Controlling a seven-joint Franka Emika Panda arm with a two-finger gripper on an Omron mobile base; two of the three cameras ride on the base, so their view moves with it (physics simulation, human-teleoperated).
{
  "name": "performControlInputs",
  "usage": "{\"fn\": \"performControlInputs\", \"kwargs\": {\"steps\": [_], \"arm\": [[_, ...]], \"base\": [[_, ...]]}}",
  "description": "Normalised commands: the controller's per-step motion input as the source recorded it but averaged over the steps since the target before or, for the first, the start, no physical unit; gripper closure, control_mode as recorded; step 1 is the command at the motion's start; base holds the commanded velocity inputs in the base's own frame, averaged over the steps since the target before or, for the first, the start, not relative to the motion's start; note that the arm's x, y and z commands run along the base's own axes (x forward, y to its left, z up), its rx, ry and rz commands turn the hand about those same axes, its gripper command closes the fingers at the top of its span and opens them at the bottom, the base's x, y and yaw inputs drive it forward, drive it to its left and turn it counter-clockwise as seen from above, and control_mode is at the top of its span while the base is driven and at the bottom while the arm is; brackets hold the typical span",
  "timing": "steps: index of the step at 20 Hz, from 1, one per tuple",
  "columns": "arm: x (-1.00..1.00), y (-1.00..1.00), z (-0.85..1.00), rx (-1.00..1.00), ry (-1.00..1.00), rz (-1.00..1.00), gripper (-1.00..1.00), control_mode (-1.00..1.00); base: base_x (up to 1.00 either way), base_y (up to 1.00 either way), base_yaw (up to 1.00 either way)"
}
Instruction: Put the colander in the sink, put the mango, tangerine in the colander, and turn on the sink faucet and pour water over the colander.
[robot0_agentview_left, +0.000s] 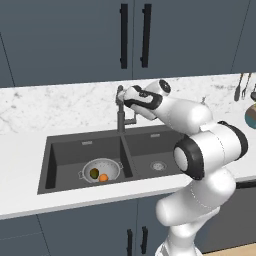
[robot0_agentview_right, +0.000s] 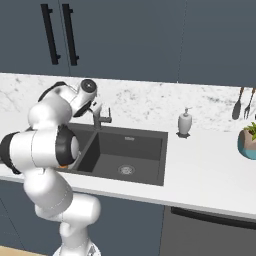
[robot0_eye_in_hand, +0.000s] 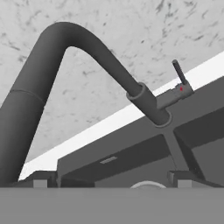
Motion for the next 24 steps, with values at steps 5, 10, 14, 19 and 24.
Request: {"fn": "performControlInputs", "kwargs": {"steps": [5,10,14,19,24], "arm": [[0.44,0.14,-0.01,0.0,0.0,0.0,-1.0,-1.0],[0.5,0.12,-0.01,0.0,0.0,0.0,-1.0,-1.0],[0.4,0.12,-0.14,0.0,0.0,0.0,-1.0,-1.0],[0.25,0.19,-0.23,0.0,0.0,0.0,-1.0,-1.0],[0.08,0.08,-0.09,0.0,0.0,0.0,-1.0,-1.0]], "base": [[0.0,0.0,0.0],[0.0,0.0,0.0],[0.0,0.0,0.0],[0.0,0.0,0.0],[0.0,0.0,0.0]]}}
